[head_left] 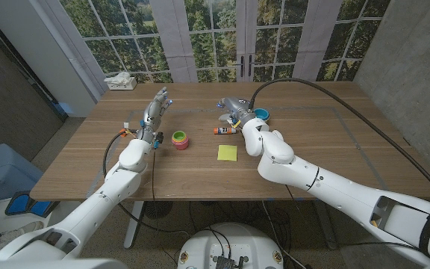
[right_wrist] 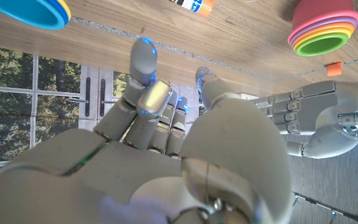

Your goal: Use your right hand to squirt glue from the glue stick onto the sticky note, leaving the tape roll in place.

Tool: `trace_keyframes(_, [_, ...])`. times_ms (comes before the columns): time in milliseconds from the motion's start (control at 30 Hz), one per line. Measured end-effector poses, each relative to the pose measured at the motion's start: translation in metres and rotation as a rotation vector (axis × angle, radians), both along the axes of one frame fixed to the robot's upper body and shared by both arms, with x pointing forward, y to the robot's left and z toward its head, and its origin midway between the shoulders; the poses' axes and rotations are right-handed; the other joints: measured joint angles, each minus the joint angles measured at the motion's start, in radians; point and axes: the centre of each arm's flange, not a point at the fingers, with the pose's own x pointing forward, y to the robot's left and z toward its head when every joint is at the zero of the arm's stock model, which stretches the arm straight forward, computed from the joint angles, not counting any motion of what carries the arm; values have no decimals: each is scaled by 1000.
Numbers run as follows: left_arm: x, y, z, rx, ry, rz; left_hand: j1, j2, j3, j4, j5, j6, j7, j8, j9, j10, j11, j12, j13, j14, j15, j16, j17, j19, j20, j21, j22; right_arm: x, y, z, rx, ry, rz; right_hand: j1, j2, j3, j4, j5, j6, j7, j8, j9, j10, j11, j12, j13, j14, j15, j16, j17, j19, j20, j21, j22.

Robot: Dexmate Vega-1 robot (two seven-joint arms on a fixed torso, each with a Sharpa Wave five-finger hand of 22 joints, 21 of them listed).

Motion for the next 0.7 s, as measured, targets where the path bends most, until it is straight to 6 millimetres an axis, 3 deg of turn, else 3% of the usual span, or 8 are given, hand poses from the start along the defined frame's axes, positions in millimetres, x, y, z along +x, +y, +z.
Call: trace_keyframes(700, [3,0,0,-1,5,1,0,0,0,0,0,5,5,0,0,0,0,0,0,0,0,0,0,0,0,0,0,15,14,-12,-50,27,-33,8,8,-9,0,0,5,5,0,0,5,-5,0,5,0,0,0,3,9,-2,8,-23])
